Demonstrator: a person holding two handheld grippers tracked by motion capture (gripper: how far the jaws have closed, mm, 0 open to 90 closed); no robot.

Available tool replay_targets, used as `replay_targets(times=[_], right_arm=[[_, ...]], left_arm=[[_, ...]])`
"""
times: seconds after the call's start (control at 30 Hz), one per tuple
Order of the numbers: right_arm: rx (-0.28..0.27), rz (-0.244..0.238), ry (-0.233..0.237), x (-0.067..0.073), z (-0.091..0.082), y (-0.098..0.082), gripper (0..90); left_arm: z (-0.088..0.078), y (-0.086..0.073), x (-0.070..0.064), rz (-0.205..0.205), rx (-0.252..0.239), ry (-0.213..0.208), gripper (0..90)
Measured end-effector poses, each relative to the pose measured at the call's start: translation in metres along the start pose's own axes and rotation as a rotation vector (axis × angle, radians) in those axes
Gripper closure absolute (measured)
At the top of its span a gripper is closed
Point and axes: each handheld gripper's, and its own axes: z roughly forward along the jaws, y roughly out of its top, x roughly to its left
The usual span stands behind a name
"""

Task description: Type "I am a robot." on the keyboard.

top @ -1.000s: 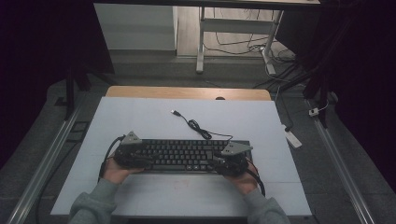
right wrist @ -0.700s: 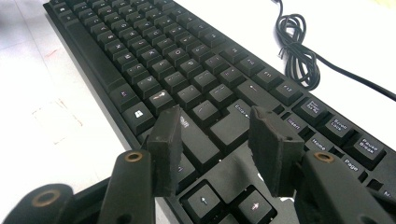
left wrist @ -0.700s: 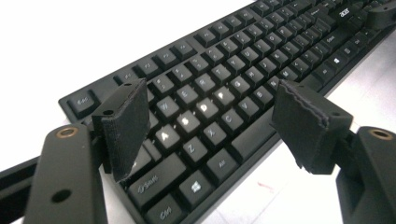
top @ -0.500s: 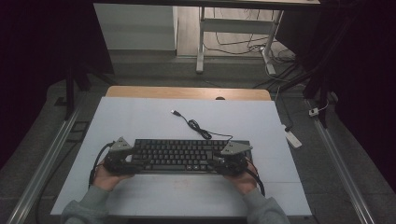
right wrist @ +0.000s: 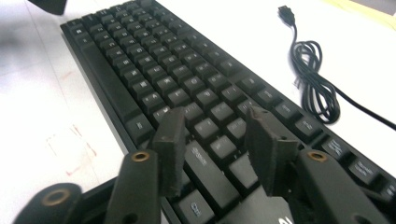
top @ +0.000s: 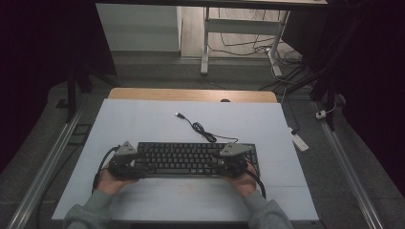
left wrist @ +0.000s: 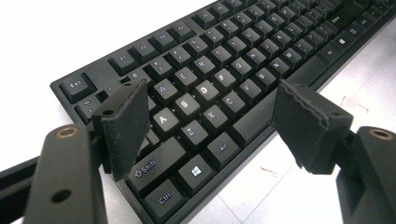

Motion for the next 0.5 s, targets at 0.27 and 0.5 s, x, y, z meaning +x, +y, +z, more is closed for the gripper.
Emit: replay_targets(times=[0.27,0.5], right_arm=[[0.014,-0.012,0.058,0.005,0.010,0.013,87.9],[0.062,-0.005,0.091,0.012,0.029,0.019,89.9]], left_arm=[[0.003,-0.001,-0.002,0.004,0.009,0.001,27.5],[0.003,-0.001,-0.002,0.001,0.010,0.001,27.5]])
